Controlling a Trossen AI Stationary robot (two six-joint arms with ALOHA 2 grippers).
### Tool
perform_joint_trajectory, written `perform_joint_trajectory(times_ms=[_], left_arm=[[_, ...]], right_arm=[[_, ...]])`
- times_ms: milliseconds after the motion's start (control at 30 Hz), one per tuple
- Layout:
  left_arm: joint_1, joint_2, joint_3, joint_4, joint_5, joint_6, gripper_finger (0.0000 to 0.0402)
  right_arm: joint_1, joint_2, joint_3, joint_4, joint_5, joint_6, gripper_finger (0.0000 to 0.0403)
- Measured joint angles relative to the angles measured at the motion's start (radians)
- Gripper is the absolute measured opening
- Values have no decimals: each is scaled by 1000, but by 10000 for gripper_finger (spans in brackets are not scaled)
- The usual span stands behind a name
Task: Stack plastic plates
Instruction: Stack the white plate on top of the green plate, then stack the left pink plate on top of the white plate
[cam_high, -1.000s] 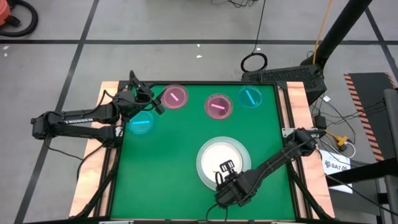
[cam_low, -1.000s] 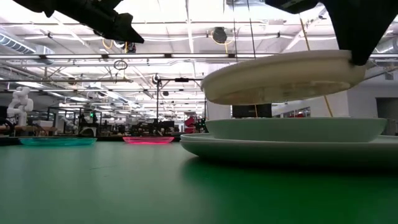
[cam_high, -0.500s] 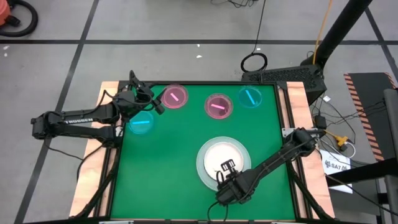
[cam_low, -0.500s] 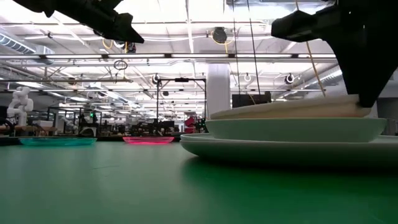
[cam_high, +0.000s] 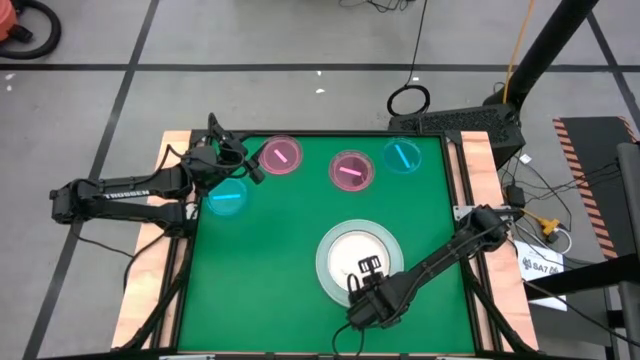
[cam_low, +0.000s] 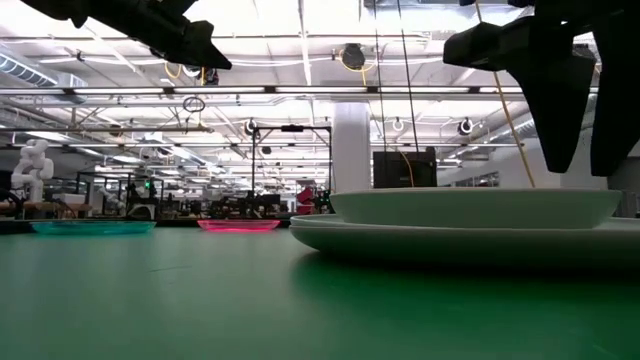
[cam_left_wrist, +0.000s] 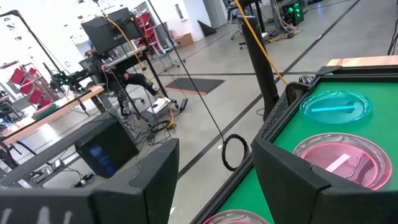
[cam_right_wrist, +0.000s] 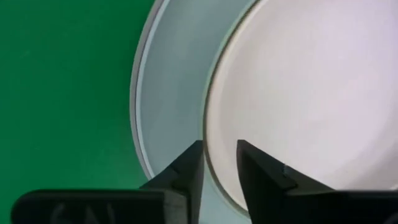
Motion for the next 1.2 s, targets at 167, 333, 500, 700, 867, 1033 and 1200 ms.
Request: perform_joint_trajectory(times_ms=[167, 333, 500, 700, 867, 1033, 1200], left_arm=[[0, 0, 0, 0, 0, -1, 212], [0, 0, 0, -3, 0, -2, 212], [0, 0, 0, -4, 0, -4, 212], [0, 0, 0, -5, 0, -3, 212], [0, 0, 0, -4, 8, -11, 212], [0, 0, 0, -3, 79, -36, 212], [0, 0, 0, -18, 137, -91, 212]], right_arm=[[-9, -3, 18, -67, 0, 44, 116], [-24, -4, 72, -186, 157, 251, 118], [-51, -50, 90, -253, 270, 281, 109], [-87, -174, 87, -250, 414, 274, 97], [-90, -349, -14, -147, 516, 263, 93], [-106, -557, -253, 77, 554, 203, 93], [-158, -762, -559, 412, 554, 47, 93]])
